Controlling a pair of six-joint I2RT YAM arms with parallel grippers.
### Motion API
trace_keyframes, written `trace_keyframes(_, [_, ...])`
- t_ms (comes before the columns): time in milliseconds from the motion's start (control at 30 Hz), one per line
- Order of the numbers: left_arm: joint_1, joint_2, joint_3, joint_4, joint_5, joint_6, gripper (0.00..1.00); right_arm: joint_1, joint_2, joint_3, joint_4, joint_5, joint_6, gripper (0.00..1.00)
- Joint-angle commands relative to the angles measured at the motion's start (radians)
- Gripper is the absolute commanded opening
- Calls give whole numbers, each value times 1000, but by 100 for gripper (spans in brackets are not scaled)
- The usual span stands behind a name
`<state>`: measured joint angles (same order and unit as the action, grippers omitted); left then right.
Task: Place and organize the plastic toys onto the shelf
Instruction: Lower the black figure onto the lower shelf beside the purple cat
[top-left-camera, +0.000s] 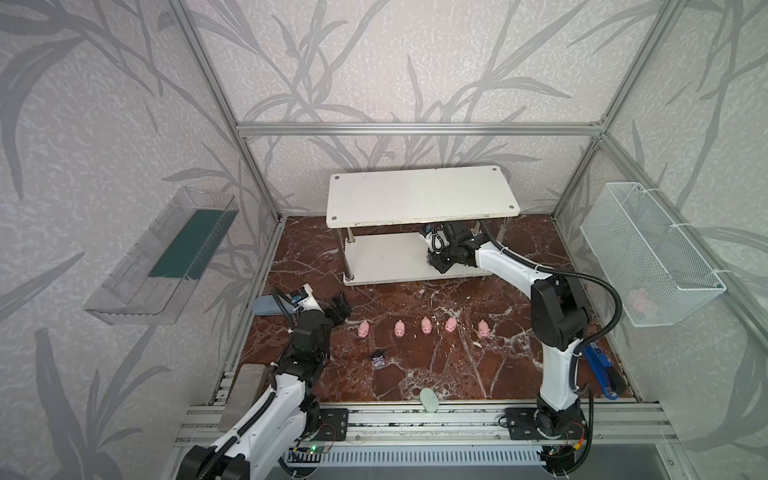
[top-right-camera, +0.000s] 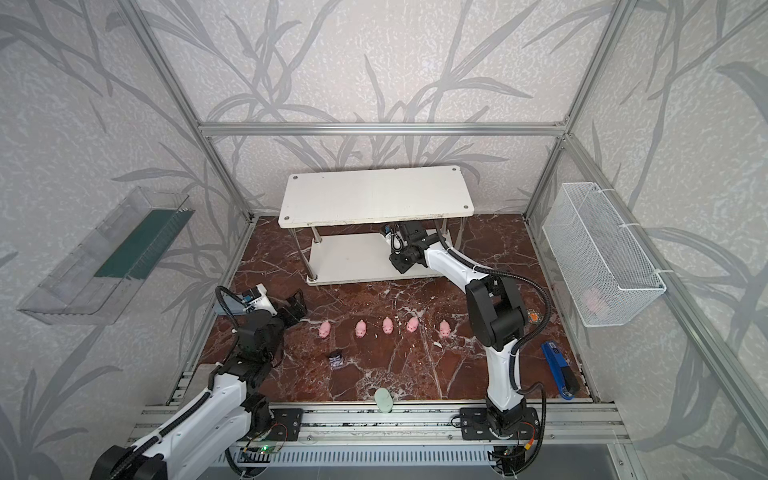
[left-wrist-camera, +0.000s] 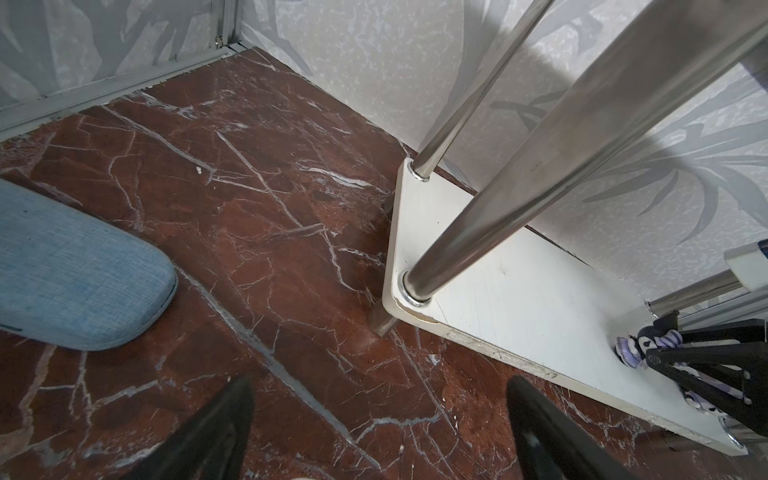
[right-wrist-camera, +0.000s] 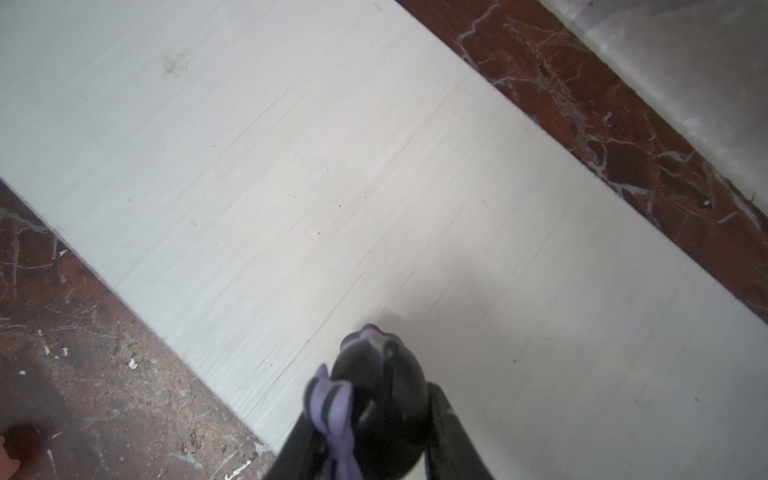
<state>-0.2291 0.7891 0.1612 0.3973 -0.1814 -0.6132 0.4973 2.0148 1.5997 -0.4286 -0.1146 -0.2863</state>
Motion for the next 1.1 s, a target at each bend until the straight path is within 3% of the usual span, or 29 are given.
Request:
trace_keyframes(0, [-1,4,-8,20,-14,-11,93,1,-13,-18,-27,-16,4,35])
trace_keyframes(1067, [-1,2,-15,20,-19,-18,93,1,-84,-47,4,23,7,53])
